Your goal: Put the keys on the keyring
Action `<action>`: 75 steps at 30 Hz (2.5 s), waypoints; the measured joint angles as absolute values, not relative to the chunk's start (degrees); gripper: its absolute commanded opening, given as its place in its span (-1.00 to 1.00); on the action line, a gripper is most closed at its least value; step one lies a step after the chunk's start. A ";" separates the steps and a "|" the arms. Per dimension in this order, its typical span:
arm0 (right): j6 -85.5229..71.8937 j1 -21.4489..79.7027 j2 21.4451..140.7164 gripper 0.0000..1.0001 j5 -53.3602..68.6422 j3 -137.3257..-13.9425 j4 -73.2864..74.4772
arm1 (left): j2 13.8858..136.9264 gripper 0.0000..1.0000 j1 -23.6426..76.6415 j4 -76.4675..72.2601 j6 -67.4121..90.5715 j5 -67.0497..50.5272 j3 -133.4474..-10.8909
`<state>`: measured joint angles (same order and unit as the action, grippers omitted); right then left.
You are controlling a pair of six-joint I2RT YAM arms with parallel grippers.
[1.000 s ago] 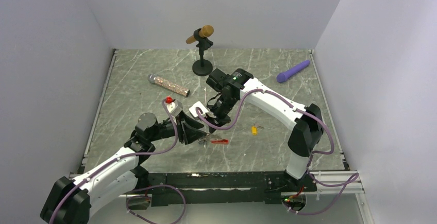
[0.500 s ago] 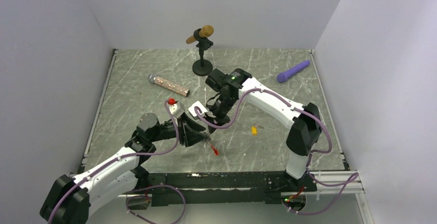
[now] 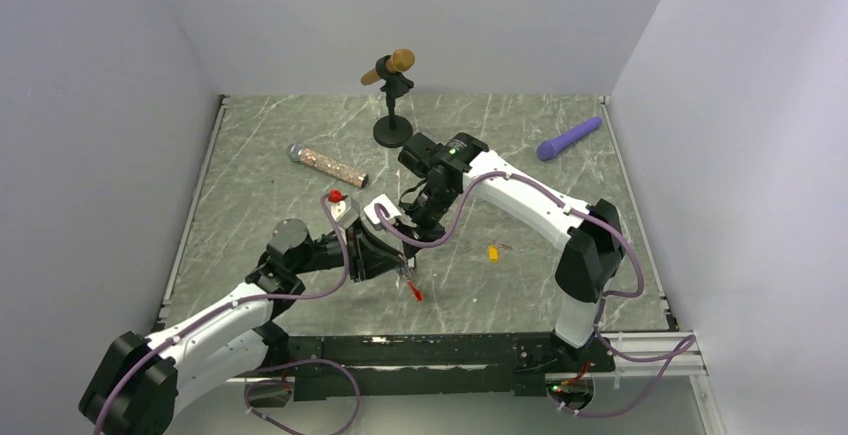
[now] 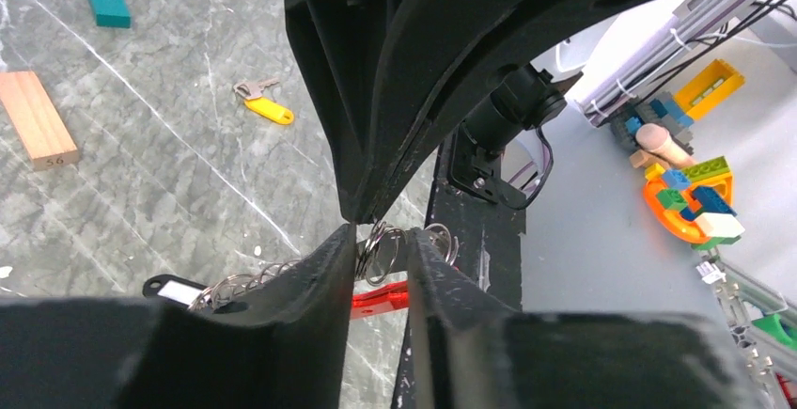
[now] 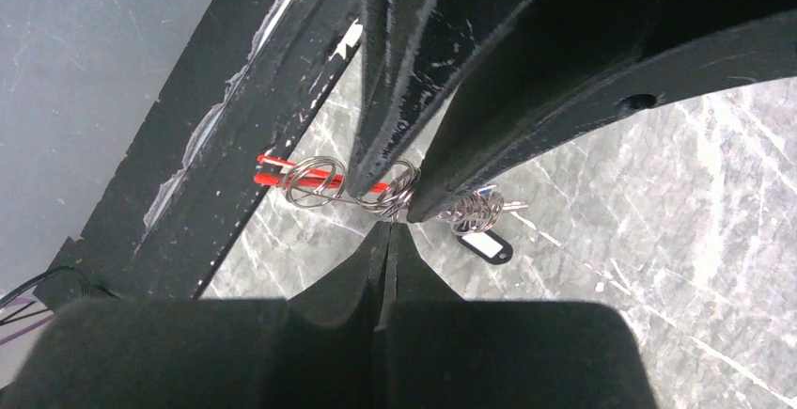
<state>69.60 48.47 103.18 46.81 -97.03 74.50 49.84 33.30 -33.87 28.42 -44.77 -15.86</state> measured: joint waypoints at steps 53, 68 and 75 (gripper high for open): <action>48.18 39.11 90.52 0.35 54.65 -73.60 49.28 | 46.02 -1.00 35.33 -7.55 34.00 -28.08 -25.06; 44.12 39.16 90.30 0.08 55.61 -70.46 40.40 | 40.80 -1.00 35.33 -10.04 42.78 -22.59 -23.00; 43.90 39.05 90.32 -0.86 56.05 -69.69 39.46 | 39.42 -1.00 34.83 -11.35 45.01 -22.02 -22.11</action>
